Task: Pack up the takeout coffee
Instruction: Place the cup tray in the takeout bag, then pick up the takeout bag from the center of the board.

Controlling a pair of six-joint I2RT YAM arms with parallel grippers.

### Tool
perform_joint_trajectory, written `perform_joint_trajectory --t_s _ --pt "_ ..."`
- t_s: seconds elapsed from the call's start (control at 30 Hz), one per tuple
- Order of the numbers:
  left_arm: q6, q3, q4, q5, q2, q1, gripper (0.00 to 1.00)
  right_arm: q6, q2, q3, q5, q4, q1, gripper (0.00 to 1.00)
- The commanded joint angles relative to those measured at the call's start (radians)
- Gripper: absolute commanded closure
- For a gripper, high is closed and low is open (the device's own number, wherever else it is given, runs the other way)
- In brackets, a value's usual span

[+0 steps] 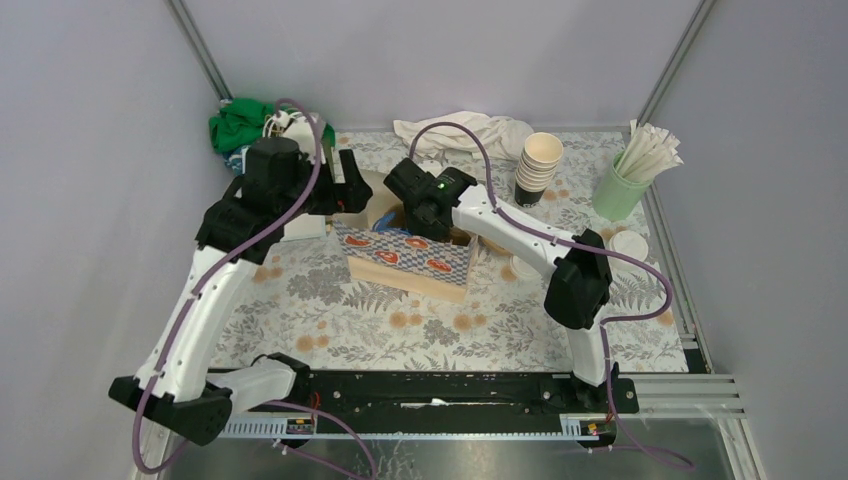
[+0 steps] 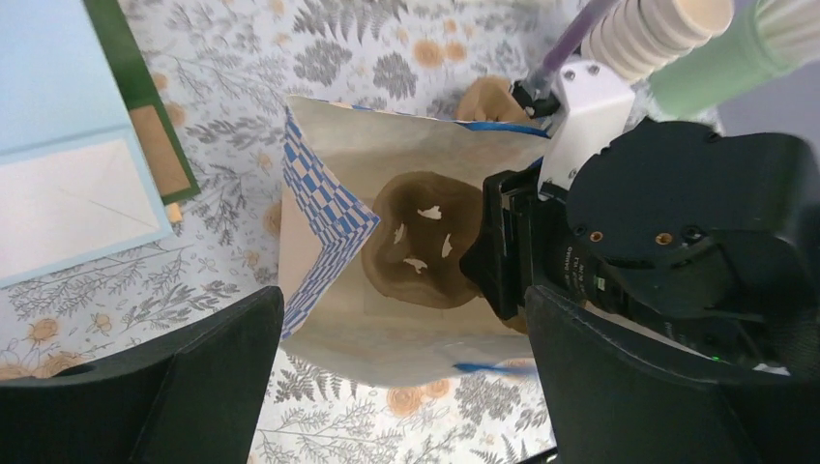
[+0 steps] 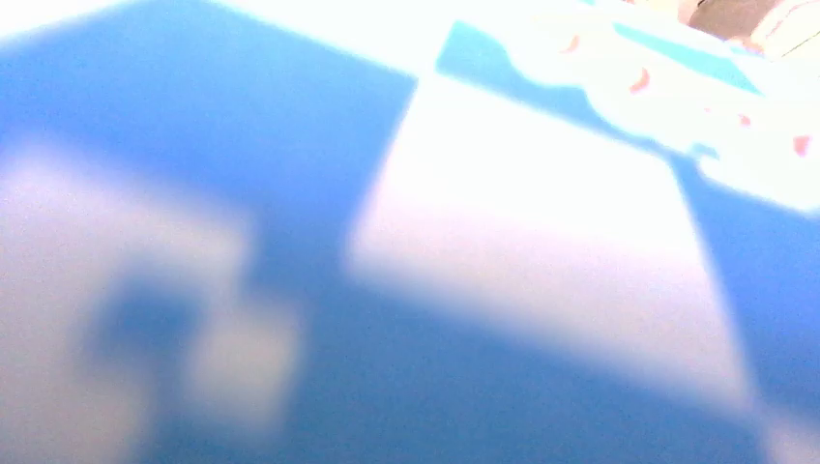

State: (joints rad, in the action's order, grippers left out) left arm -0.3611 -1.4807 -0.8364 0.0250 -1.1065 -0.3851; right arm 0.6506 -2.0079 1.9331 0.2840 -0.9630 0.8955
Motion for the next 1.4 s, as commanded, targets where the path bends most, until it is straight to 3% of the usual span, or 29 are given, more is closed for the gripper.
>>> perform_joint_trajectory --t_s 0.0,0.23,0.57,0.77,0.97,1.03,1.07,1.13,1.37 --pt "0.079 0.014 0.068 0.088 -0.033 -0.001 0.01 -0.022 0.030 -0.023 -0.034 0.002 0.002 0.73" --pt "0.157 0.012 0.068 0.093 -0.105 -0.008 0.01 -0.044 0.079 -0.073 -0.043 0.056 -0.001 0.71" --pt "0.184 0.009 0.041 0.086 -0.149 -0.046 0.06 -0.079 0.104 0.003 -0.019 0.013 -0.002 0.66" --pt "0.185 -0.013 -0.008 -0.004 -0.181 -0.080 0.18 -0.076 0.110 0.009 -0.024 -0.003 -0.001 0.36" --pt "0.178 -0.027 -0.029 -0.022 -0.196 -0.086 0.27 -0.084 0.140 0.033 -0.033 -0.006 -0.001 0.24" --pt "0.173 -0.034 -0.038 -0.054 -0.206 -0.087 0.30 -0.092 0.152 0.043 -0.038 -0.005 -0.001 0.07" --pt "0.172 -0.038 -0.043 -0.063 -0.209 -0.088 0.33 -0.098 0.159 0.046 -0.042 -0.004 -0.001 0.01" --pt "0.170 -0.048 -0.052 -0.084 -0.216 -0.089 0.40 -0.108 0.172 0.060 -0.043 -0.002 -0.002 0.00" --pt "0.166 -0.078 -0.072 -0.103 -0.218 -0.089 0.83 -0.145 0.202 0.117 -0.055 -0.027 -0.001 0.07"
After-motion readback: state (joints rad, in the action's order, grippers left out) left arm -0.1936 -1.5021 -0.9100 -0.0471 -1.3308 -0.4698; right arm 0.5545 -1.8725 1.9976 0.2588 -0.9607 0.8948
